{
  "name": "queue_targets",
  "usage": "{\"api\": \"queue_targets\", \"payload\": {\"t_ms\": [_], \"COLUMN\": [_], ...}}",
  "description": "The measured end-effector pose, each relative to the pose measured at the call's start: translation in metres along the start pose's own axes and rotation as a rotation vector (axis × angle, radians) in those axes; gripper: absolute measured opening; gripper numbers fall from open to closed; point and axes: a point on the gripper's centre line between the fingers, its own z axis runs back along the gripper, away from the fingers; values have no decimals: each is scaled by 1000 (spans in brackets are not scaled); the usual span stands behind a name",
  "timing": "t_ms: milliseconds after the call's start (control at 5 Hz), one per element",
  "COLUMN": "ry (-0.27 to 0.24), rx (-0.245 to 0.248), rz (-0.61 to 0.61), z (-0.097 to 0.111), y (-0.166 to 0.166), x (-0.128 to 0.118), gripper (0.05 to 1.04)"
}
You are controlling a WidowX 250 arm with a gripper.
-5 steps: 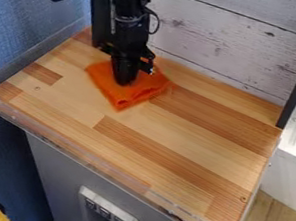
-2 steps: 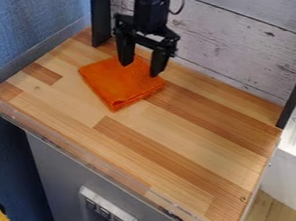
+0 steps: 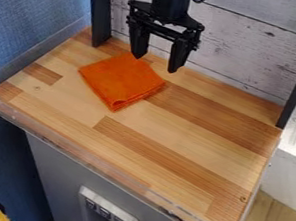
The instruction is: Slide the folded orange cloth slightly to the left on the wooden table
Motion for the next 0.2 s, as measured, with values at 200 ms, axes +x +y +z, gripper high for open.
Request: {"api": "queue_targets", "payload": {"t_ms": [200], "ry": [-15], "rx": [0], "rz": [2], "z": [8], "y": [-8], "x": [-6], "gripper": [1000]}}
